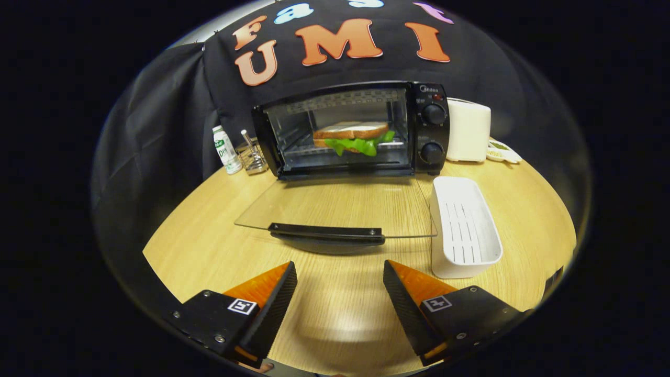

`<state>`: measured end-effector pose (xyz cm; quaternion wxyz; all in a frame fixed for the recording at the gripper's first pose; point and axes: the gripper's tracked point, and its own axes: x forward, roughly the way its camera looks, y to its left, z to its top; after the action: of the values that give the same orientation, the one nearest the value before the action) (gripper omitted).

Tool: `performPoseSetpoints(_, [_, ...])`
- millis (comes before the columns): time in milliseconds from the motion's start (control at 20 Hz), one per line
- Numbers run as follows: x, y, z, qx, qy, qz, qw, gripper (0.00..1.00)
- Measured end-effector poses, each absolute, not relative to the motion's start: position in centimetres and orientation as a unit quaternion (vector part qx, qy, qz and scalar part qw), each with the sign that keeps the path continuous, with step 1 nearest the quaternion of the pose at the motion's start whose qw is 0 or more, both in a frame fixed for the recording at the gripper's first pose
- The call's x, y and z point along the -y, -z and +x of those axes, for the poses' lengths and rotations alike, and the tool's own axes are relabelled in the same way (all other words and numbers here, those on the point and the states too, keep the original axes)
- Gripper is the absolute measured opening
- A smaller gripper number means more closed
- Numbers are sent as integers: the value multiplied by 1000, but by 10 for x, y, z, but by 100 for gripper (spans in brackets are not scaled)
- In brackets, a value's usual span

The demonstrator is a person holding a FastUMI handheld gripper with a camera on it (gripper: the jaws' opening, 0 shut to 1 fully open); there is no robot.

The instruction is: Open the toaster oven, put the food inside, and close the toaster oven door.

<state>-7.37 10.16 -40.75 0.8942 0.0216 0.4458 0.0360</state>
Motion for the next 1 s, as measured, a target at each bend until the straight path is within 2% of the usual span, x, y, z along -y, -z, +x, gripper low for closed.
performPoseSetpoints(450, [-108,429,-51,-479,-46,14,876,99])
performPoseSetpoints(650, [-108,427,-38,-472,-42,34,880,99])
performPoseSetpoints(1000, [-126,394,-10,-422,-77,23,903,99])
